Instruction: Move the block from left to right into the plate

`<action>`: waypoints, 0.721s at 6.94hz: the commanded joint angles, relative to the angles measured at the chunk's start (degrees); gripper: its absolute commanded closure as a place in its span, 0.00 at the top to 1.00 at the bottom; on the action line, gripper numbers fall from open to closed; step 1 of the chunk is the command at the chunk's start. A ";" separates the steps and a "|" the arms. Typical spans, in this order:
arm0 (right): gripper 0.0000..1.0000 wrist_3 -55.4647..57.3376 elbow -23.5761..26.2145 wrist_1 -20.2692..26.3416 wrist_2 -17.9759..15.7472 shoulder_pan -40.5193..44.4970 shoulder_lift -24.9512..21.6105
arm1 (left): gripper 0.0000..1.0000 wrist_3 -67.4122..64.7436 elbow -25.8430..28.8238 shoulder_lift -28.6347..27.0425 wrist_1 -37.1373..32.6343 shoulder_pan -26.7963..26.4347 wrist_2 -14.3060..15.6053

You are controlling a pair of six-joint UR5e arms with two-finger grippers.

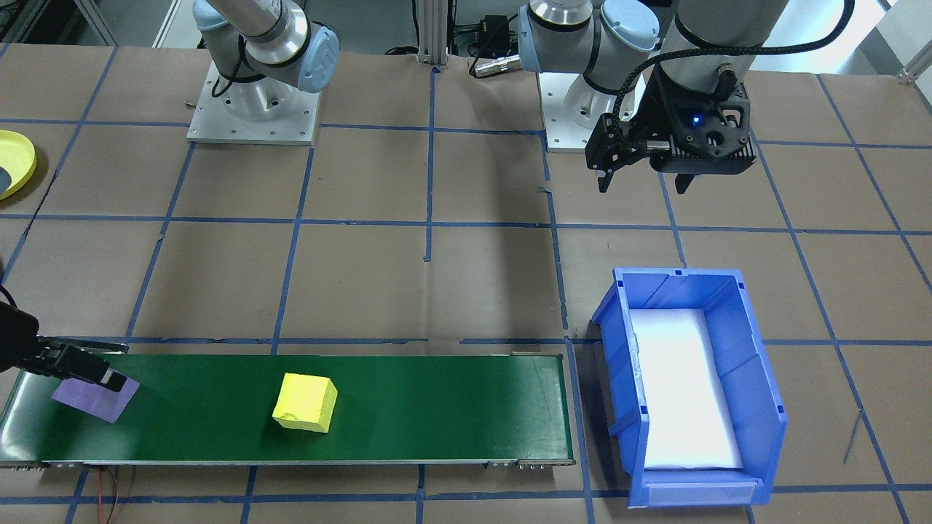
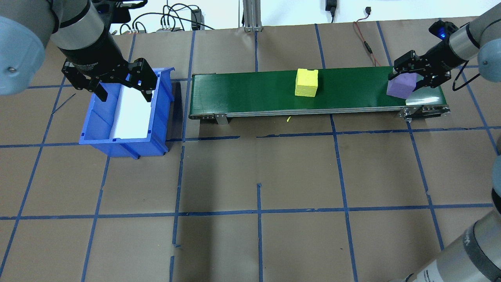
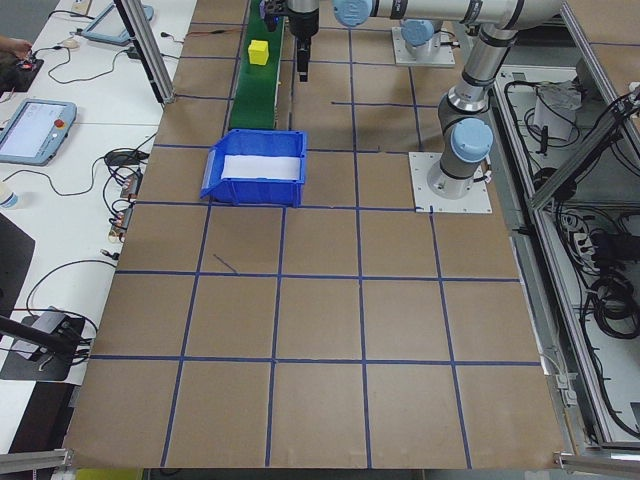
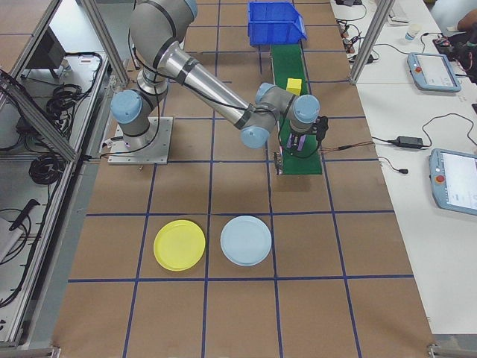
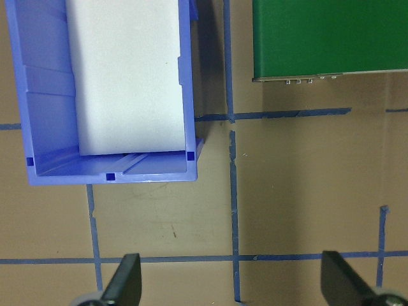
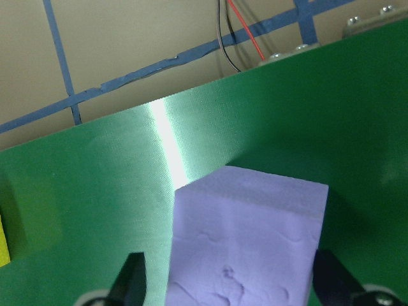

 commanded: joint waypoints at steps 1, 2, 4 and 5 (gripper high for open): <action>0.41 0.28 -0.18 0.10 -2.45 0.01 -0.56 | 1.00 -0.02 0.00 0.06 0.00 0.00 -0.08; 0.34 0.28 -0.79 0.10 -4.99 -0.07 -0.92 | 1.00 -0.02 0.00 0.06 0.00 0.00 -0.17; 0.33 -0.68 -1.40 0.62 -10.17 -0.95 -3.19 | 1.00 -0.02 0.00 0.06 0.00 0.00 -0.08; 0.33 -4.87 -2.11 1.41 -13.16 -3.39 -3.64 | 1.00 -0.02 0.00 0.06 0.00 0.00 -0.08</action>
